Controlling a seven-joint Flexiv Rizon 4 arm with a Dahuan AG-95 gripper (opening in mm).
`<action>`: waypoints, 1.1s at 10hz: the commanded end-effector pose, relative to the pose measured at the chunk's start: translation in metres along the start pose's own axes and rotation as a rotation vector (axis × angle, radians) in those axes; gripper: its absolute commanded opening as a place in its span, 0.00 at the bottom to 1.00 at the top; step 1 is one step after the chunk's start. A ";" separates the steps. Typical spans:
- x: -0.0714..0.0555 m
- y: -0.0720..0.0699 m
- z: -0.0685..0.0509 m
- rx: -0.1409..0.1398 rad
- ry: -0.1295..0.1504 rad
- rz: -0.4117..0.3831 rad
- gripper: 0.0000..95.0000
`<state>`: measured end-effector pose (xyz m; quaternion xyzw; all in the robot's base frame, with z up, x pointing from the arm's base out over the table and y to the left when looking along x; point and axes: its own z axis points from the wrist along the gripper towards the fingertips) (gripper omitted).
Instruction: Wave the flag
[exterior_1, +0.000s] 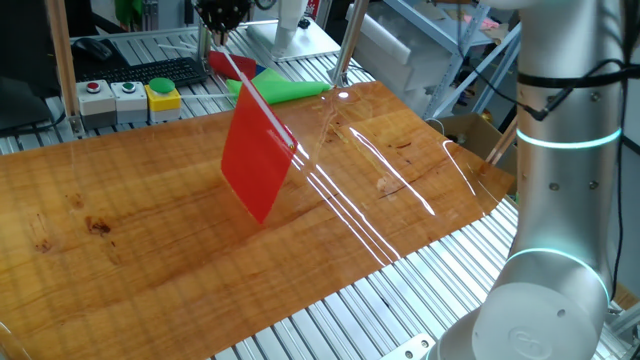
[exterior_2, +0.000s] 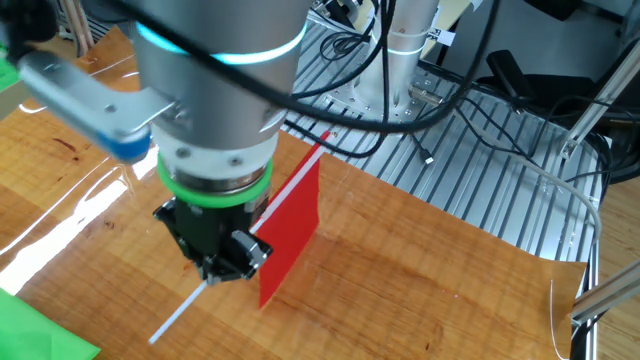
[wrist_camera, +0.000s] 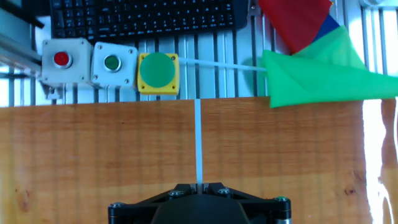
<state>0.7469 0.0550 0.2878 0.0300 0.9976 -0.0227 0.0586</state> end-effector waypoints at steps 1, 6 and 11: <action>0.000 0.000 -0.001 0.010 0.021 -0.009 0.00; 0.015 -0.009 -0.010 0.006 0.051 -0.022 0.00; 0.022 -0.009 -0.041 -0.013 0.066 0.001 0.00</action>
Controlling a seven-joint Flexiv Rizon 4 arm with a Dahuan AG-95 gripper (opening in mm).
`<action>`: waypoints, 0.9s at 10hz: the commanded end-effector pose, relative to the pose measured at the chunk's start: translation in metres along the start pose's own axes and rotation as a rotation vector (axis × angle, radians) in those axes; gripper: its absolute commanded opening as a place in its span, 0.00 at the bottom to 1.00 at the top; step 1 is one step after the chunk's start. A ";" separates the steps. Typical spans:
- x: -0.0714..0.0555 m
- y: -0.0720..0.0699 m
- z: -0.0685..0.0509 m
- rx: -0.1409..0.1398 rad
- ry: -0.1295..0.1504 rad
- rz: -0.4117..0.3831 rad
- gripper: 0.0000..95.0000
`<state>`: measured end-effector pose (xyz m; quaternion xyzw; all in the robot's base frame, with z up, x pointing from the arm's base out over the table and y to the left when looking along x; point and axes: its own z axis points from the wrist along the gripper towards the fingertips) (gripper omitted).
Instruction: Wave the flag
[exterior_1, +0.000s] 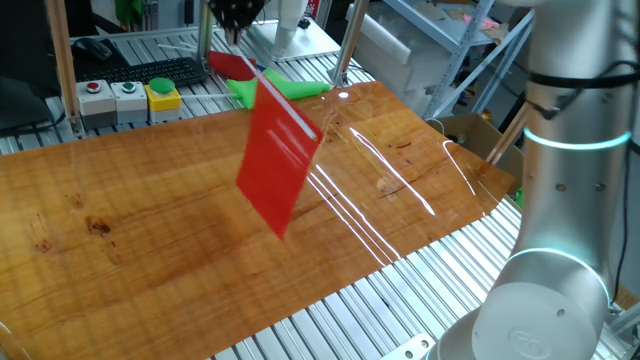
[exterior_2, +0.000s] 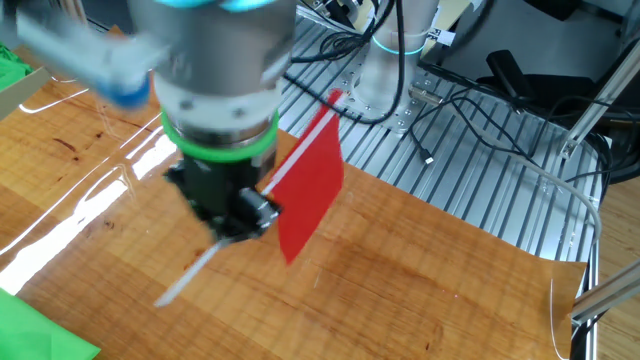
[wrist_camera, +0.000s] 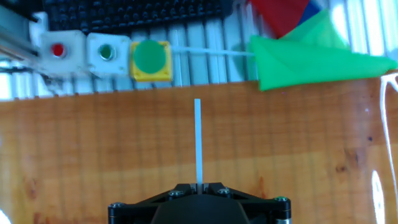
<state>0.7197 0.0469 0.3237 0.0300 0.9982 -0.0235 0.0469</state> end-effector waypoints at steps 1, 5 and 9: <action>-0.001 0.002 -0.004 -0.021 0.044 0.004 0.00; -0.001 0.003 -0.007 -0.026 0.036 0.011 0.00; -0.001 0.003 -0.008 -0.037 0.034 0.022 0.00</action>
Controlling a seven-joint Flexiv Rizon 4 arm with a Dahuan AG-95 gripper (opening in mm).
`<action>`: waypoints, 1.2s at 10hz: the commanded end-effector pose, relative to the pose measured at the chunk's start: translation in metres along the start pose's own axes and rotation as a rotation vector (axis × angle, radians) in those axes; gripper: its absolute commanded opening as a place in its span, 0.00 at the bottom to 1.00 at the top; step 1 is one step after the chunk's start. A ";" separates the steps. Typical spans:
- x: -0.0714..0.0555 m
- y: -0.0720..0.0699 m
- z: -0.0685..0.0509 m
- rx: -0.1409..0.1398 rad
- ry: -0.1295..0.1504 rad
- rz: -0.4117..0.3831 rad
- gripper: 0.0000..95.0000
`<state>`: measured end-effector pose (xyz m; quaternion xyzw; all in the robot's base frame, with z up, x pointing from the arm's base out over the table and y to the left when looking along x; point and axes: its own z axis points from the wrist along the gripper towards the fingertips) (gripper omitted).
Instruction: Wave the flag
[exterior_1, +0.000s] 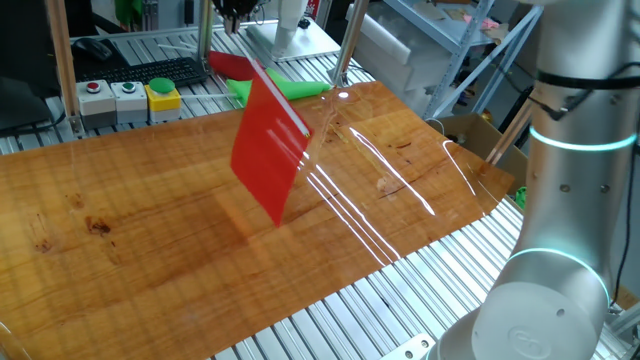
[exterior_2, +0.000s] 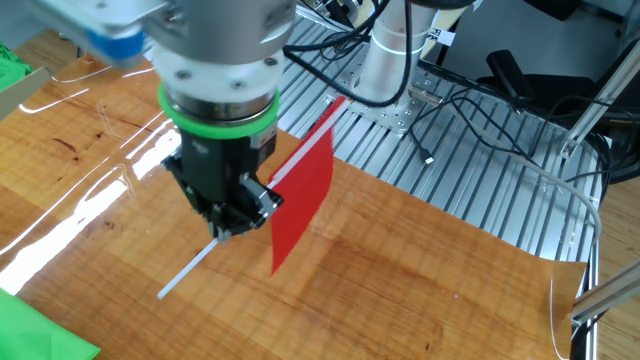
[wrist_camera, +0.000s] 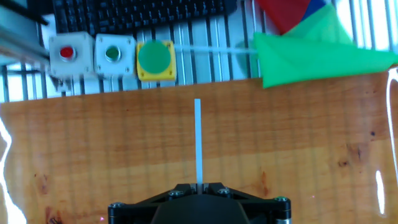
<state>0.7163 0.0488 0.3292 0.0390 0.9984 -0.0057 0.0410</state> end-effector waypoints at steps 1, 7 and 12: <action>-0.004 0.002 -0.003 -0.005 0.023 0.007 0.00; 0.004 0.011 -0.007 -0.204 0.055 0.087 0.00; 0.014 0.028 -0.015 -0.292 0.067 0.241 0.00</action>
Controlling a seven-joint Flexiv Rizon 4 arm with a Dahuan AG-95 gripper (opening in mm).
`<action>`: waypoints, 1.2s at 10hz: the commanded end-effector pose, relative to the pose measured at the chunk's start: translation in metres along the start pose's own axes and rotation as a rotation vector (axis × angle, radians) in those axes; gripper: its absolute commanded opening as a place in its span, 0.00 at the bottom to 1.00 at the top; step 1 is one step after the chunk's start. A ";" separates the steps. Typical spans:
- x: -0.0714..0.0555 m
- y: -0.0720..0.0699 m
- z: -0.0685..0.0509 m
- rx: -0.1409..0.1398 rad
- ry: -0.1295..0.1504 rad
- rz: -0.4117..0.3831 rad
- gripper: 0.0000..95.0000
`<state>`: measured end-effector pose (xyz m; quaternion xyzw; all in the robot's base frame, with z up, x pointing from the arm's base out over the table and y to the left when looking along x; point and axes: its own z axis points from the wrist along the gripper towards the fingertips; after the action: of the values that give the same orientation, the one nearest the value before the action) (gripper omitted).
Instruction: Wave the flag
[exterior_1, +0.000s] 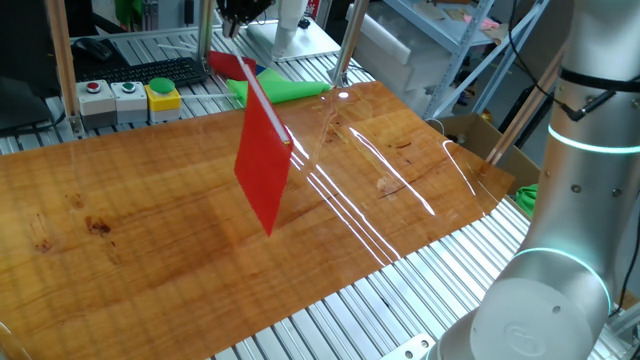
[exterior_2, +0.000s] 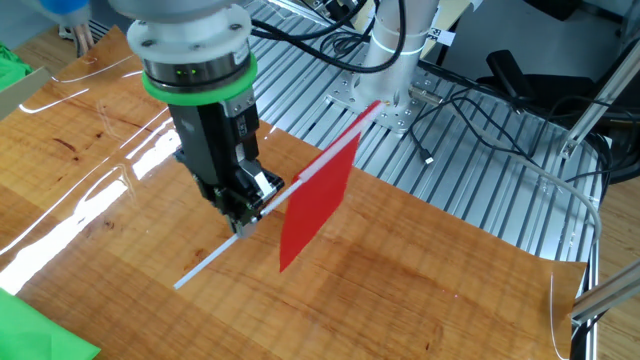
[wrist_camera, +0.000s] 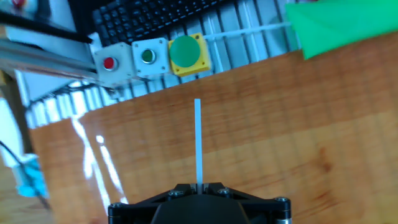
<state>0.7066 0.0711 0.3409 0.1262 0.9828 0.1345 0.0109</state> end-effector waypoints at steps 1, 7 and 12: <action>0.005 0.006 0.000 -0.011 -0.028 0.074 0.00; 0.005 0.005 0.000 0.224 -0.042 -0.243 0.00; 0.004 0.004 0.000 0.299 0.003 -0.417 0.00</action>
<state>0.7028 0.0769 0.3409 0.1009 0.9935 0.0133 0.0501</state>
